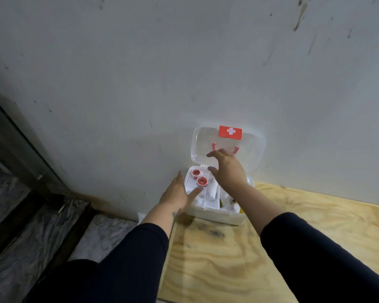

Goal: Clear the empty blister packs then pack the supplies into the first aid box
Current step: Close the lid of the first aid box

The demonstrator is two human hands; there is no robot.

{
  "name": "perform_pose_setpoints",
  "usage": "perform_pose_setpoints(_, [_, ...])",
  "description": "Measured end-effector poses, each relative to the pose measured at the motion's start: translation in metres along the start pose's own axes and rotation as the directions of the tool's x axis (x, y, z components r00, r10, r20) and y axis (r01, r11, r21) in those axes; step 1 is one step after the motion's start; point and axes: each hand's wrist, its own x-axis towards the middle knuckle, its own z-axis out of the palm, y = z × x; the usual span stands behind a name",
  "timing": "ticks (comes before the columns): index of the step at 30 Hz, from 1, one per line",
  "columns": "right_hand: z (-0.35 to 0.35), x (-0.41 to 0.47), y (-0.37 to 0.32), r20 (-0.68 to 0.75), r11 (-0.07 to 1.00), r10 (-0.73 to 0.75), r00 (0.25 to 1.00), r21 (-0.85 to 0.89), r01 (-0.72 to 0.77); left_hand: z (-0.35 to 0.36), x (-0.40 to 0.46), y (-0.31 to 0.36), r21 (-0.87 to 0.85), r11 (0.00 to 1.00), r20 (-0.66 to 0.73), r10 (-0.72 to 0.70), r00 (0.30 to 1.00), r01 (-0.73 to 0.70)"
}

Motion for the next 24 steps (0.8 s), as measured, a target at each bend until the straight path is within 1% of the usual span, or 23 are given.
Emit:
perform_pose_setpoints(2, [-0.017,0.001,0.009,-0.165,0.996,-0.065,0.984,-0.074,0.054,-0.015,0.008,0.017,0.018,1.000,-0.064,0.009,0.998,-0.008])
perform_pose_setpoints(4, [-0.033,0.006,0.019,-0.309,0.991,-0.050,0.950,-0.136,0.008,-0.030,0.018,0.039,0.005,0.999,-0.116,0.051,0.992,-0.051])
perform_pose_setpoints(5, [-0.041,0.009,0.024,-0.344,0.987,-0.012,0.939,-0.157,-0.045,-0.037,0.023,0.051,0.002,0.997,-0.139,0.082,0.987,-0.082])
perform_pose_setpoints(7, [-0.052,0.018,0.034,-0.338,0.972,0.082,0.938,-0.183,-0.151,-0.045,0.032,0.072,0.000,0.990,-0.176,0.138,0.975,-0.140])
perform_pose_setpoints(9, [-0.055,0.027,0.043,-0.308,0.961,0.164,0.937,-0.167,-0.223,-0.047,0.040,0.086,0.013,0.983,-0.200,0.184,0.962,-0.185])
perform_pose_setpoints(11, [-0.054,0.034,0.048,-0.283,0.962,0.220,0.933,-0.097,-0.256,-0.045,0.047,0.092,0.033,0.981,-0.212,0.196,0.957,-0.194])
perform_pose_setpoints(13, [-0.051,0.038,0.048,-0.264,0.966,0.253,0.931,0.009,-0.260,-0.043,0.050,0.092,0.050,0.981,-0.217,0.194,0.957,-0.188])
perform_pose_setpoints(15, [-0.050,0.038,0.046,-0.274,0.963,0.268,0.924,0.056,-0.262,-0.043,0.050,0.090,0.061,0.979,-0.229,0.202,0.952,-0.193])
perform_pose_setpoints(18, [-0.050,0.028,0.042,-0.302,0.963,0.270,0.915,0.073,-0.260,-0.042,0.041,0.086,0.068,0.975,-0.260,0.221,0.940,-0.210])
perform_pose_setpoints(24, [-0.040,-0.025,0.032,-0.392,0.984,0.178,0.902,0.077,-0.161,-0.035,0.005,0.060,0.134,0.949,-0.295,0.313,0.903,-0.285])
